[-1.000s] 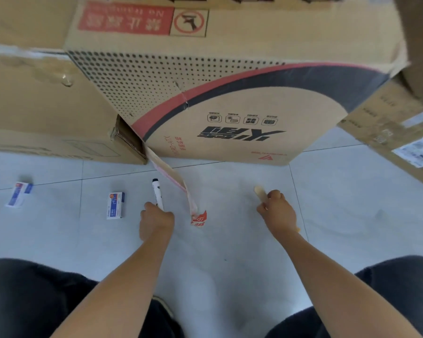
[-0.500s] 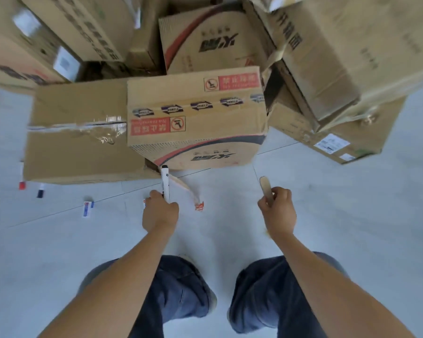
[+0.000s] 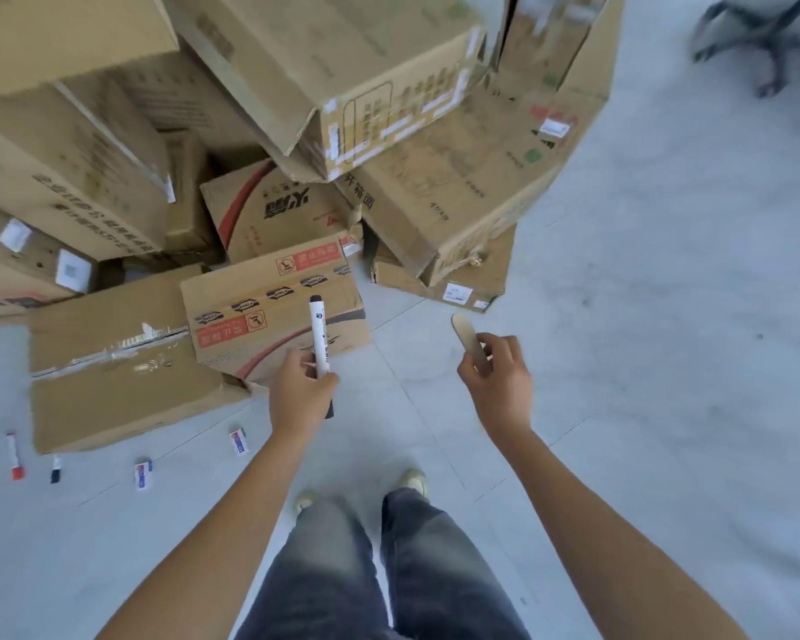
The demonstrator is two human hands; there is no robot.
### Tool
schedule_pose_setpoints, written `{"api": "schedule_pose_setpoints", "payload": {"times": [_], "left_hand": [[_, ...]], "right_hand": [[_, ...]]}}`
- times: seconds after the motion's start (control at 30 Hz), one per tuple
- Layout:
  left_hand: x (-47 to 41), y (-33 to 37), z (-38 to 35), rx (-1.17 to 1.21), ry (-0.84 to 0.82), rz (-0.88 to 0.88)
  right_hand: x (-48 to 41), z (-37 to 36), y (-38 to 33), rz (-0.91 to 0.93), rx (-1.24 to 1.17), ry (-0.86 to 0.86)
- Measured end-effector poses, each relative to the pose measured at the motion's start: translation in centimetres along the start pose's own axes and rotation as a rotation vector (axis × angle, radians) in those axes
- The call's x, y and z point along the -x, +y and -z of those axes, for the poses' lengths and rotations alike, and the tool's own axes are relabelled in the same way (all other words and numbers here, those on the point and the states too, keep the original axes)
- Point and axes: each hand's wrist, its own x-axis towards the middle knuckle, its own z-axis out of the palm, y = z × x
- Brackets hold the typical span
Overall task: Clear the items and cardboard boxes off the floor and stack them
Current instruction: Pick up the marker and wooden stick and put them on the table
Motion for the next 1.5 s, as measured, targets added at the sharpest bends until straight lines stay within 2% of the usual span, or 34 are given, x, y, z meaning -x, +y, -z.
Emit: {"api": "schedule_pose_setpoints", "payload": {"times": [0.17, 0.33, 0.67, 0.83, 0.97, 1.2, 1.3, 1.5], "left_hand": [[3.2, 3.1, 0.5, 0.032, -0.096, -0.111], [4.6, 4.0, 0.3, 0.000, -0.307, -0.193], [0.2, 8.3, 2.9, -0.095, -0.597, -0.435], [1.3, 8.0, 2.6, -0.153, -0.774, -0.443], [5.3, 5.4, 2.6, -0.254, -0.951, -0.518], [14.1, -0.5, 3.4, -0.312, -1.126, -0.632], [19.3, -4.5, 3.8, -0.330, -1.210, -0.619], [29.8, -15.8, 6.0, -0.502, -1.452, -0.621]], "right_hand": [[2.7, 5.3, 0.4, -0.060, -0.004, 0.098], [6.3, 7.9, 0.8, -0.223, 0.021, 0.147], [12.3, 4.0, -5.4, -0.574, -0.091, 0.497], [19.1, 2.2, -7.2, -0.749, -0.068, 0.640], [24.4, 2.7, -7.6, -0.851, -0.082, 0.833], [35.8, 3.2, -7.3, -0.933, -0.007, 0.972], [43.2, 3.1, -7.5, -0.998, 0.019, 0.995], [58.9, 1.2, -8.5, -1.189, 0.005, 1.172]]}}
